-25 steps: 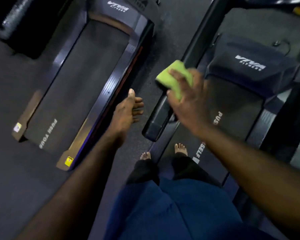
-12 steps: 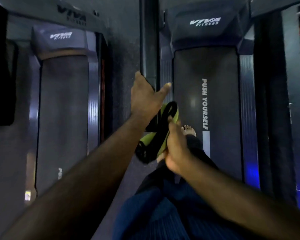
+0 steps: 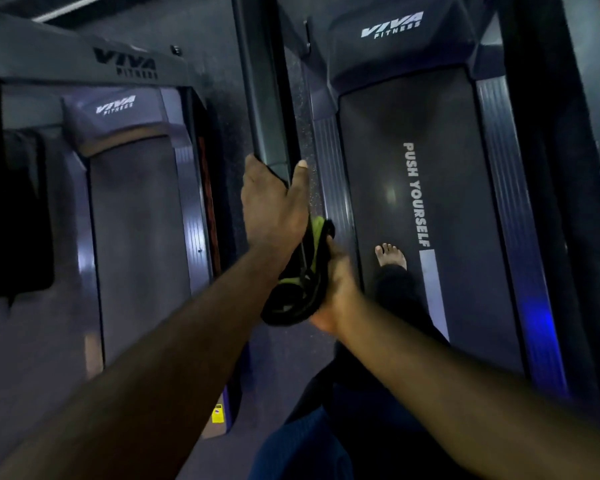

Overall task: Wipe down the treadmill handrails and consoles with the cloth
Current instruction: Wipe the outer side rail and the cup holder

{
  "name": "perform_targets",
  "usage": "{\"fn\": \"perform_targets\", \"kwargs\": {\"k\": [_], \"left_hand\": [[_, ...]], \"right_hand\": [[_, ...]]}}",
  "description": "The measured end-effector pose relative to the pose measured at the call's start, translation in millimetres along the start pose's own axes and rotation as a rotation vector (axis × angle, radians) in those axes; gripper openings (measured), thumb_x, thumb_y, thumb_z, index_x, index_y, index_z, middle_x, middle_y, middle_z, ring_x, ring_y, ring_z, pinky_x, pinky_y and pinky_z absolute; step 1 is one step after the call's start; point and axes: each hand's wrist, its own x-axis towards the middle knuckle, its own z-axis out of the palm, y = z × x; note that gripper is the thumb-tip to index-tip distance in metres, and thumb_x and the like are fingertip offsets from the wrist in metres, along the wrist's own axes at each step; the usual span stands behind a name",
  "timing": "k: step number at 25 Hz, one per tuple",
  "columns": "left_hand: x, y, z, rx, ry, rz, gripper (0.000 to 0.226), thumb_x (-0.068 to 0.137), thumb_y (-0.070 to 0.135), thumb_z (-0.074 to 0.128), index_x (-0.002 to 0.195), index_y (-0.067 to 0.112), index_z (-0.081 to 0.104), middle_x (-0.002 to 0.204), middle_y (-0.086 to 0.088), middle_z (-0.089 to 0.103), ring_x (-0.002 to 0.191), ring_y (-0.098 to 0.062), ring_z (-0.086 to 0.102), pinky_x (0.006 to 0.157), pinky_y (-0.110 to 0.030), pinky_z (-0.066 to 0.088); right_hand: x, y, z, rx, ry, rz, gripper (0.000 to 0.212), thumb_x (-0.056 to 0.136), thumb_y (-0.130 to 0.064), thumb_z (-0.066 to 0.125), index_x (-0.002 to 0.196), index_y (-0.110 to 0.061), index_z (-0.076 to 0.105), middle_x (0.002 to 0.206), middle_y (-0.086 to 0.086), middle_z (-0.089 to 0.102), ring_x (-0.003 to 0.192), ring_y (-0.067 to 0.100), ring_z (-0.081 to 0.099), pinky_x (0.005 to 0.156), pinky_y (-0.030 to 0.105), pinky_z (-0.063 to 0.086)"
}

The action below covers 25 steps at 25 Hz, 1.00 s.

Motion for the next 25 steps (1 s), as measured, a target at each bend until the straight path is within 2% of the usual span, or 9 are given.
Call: {"fn": "perform_targets", "kwargs": {"k": [3,5,8,12,16,18,20,23,25], "left_hand": [[-1.9,1.7,-0.8,-0.028,-0.006,-0.038,0.082,0.107,0.060,0.040,0.167,0.010,0.013,0.172,-0.007,0.025,0.158,-0.022,0.024,0.121,-0.033,0.022],[-0.8,1.8,1.1,-0.038,0.015,-0.043,0.076,0.109,0.058,0.036,0.167,0.012,0.016,0.172,-0.006,0.026,0.158,-0.021,0.025,0.124,-0.035,0.021],[1.9,2.4,3.1,-0.012,0.066,-0.071,0.070,0.111,0.056,0.030,0.166,0.013,0.022,0.170,-0.006,0.032,0.156,-0.020,0.028,0.124,-0.031,0.019],[17.7,10.2,-3.6,-0.027,0.026,-0.035,0.085,0.100,0.068,0.023,0.155,0.005,0.037,0.152,-0.014,0.050,0.142,-0.027,0.045,0.121,-0.048,0.035],[94.1,35.5,-7.8,0.059,-0.012,0.065,0.082,0.106,0.061,0.032,0.162,0.001,0.023,0.162,-0.021,0.038,0.151,-0.032,0.035,0.128,-0.041,0.025],[135.3,54.6,-6.2,0.053,-0.030,0.054,0.081,0.109,0.054,0.038,0.166,0.004,0.010,0.169,-0.018,0.026,0.156,-0.029,0.026,0.119,-0.027,0.017],[156.1,63.8,-1.3,0.036,0.020,0.046,0.082,0.108,0.056,0.042,0.166,0.006,0.012,0.168,-0.017,0.030,0.153,-0.028,0.032,0.112,-0.025,0.022],[151.5,65.1,3.8,0.058,0.055,0.046,0.084,0.106,0.061,0.042,0.166,0.008,0.016,0.167,-0.017,0.034,0.152,-0.027,0.036,0.113,-0.028,0.024],[152.9,64.1,1.7,0.067,0.051,0.032,0.084,0.106,0.060,0.042,0.166,0.007,0.016,0.167,-0.018,0.032,0.152,-0.028,0.034,0.114,-0.028,0.023]], "right_hand": [[9.6,-12.6,-8.5,-0.060,0.037,0.005,0.060,0.106,-0.058,0.046,0.091,-0.015,0.085,0.098,0.010,0.080,0.092,0.028,0.079,0.081,0.035,0.061],[48.6,-48.9,11.5,-0.227,0.066,-0.052,0.047,0.104,-0.051,0.052,0.086,-0.019,0.082,0.090,0.005,0.078,0.096,0.028,0.077,0.083,0.032,0.061],[90.4,-103.5,48.0,-0.380,0.043,-0.172,0.047,0.106,-0.037,0.054,0.074,-0.013,0.079,0.071,0.005,0.074,0.064,0.019,0.073,0.061,0.023,0.058],[59.6,-104.3,30.3,-0.438,0.124,-0.016,0.050,0.098,-0.054,0.060,0.107,-0.009,0.079,0.093,0.012,0.077,0.080,0.026,0.074,0.076,0.033,0.057],[86.2,-140.4,62.1,-0.518,0.091,0.011,0.046,0.102,-0.045,0.054,0.077,-0.015,0.078,0.075,0.006,0.073,0.065,0.022,0.071,0.059,0.024,0.056],[122.0,-183.4,123.0,-0.524,0.036,-0.146,0.046,0.105,-0.043,0.050,0.082,-0.014,0.077,0.075,0.007,0.074,0.065,0.022,0.072,0.057,0.025,0.057],[138.2,-204.6,157.9,-0.508,-0.039,-0.166,0.042,0.105,-0.046,0.052,0.093,-0.013,0.075,0.081,0.009,0.074,0.070,0.024,0.073,0.061,0.027,0.059],[123.6,-196.0,123.6,-0.600,0.041,-0.073,0.045,0.100,-0.052,0.052,0.101,-0.013,0.076,0.093,0.011,0.075,0.078,0.026,0.074,0.068,0.030,0.059],[120.5,-189.3,115.7,-0.597,0.070,0.001,0.043,0.098,-0.050,0.055,0.092,-0.013,0.076,0.088,0.011,0.074,0.076,0.027,0.072,0.068,0.030,0.057]]}}
